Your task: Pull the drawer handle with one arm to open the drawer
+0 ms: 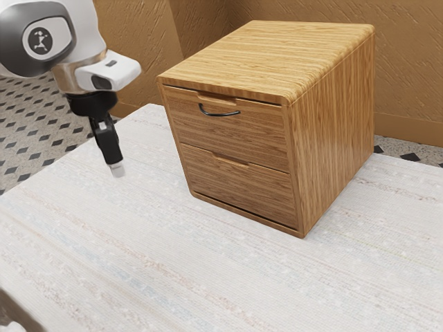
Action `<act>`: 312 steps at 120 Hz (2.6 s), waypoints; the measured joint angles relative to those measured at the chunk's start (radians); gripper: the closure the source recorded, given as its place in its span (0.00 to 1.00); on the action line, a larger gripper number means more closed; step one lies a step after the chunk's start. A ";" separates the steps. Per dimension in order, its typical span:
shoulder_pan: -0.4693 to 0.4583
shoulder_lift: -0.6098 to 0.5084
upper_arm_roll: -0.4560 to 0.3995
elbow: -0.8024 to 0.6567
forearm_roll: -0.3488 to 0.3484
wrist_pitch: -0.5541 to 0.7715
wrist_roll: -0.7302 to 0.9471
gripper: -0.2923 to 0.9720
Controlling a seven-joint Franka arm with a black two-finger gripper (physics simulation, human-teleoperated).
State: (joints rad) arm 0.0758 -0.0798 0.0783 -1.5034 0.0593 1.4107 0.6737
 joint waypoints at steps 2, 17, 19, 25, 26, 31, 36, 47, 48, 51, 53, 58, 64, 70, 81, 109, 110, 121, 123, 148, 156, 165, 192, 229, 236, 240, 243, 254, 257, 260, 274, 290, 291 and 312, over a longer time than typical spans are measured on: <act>0.001 0.000 0.000 0.000 0.000 0.005 0.009 0.23; -0.001 0.001 0.001 0.000 -0.002 0.033 0.068 0.23; -0.002 0.001 0.001 0.000 -0.002 0.036 0.076 0.23; -0.002 -0.002 0.000 0.001 0.001 0.042 0.098 0.23; -0.002 -0.002 -0.001 0.001 0.002 0.043 0.101 0.23; -0.005 -0.003 -0.001 0.001 0.003 0.048 0.117 0.23; -0.008 -0.005 0.001 0.001 0.005 0.051 0.132 0.23; -0.009 -0.006 0.001 0.000 0.008 0.056 0.175 0.23; -0.009 -0.006 0.001 0.000 0.008 0.057 0.181 0.23; -0.008 -0.007 0.002 -0.001 0.010 0.059 0.203 0.23; -0.007 -0.009 0.001 -0.003 0.015 0.060 0.220 0.23; -0.002 -0.017 -0.006 -0.010 0.031 0.068 0.262 0.23; -0.001 -0.030 -0.019 -0.016 0.045 0.090 0.318 0.23; -0.007 -0.037 -0.025 -0.019 0.052 0.112 0.372 0.23; -0.008 -0.037 -0.038 -0.020 0.059 0.150 0.483 0.23; -0.018 -0.014 -0.054 -0.020 0.012 0.276 0.743 0.23; -0.017 -0.014 -0.054 -0.020 0.008 0.280 0.752 0.23; -0.013 -0.012 -0.054 -0.020 -0.034 0.328 0.840 0.28; -0.013 -0.012 -0.054 -0.020 -0.040 0.336 0.854 0.29; -0.008 0.024 -0.052 -0.017 -0.139 0.426 1.014 0.43; -0.007 0.038 -0.051 -0.013 -0.161 0.451 1.058 0.45; -0.005 0.058 -0.052 -0.003 -0.176 0.476 1.103 0.47; 0.002 0.126 -0.053 0.056 -0.191 0.524 1.208 0.52; 0.018 0.181 -0.055 0.073 -0.231 0.569 1.300 0.55; 0.017 0.191 -0.055 0.073 -0.241 0.573 1.313 0.56; 0.016 0.194 -0.055 0.073 -0.245 0.575 1.320 0.57; 0.016 0.197 -0.055 0.073 -0.248 0.576 1.325 0.58; 0.016 0.203 -0.054 0.070 -0.266 0.579 1.341 0.62; 0.017 0.204 -0.053 0.068 -0.270 0.580 1.345 0.63; 0.018 0.204 -0.053 0.066 -0.275 0.581 1.349 0.64; 0.031 0.199 -0.052 0.055 -0.302 0.584 1.363 0.70; 0.036 0.167 -0.055 -0.005 -0.314 0.589 1.378 0.77; 0.037 0.162 -0.055 -0.011 -0.314 0.590 1.379 0.77; 0.070 0.084 -0.086 -0.084 -0.309 0.588 1.394 0.84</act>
State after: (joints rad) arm 0.1459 0.0044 -0.0075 -1.5869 -0.2495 1.9984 2.0680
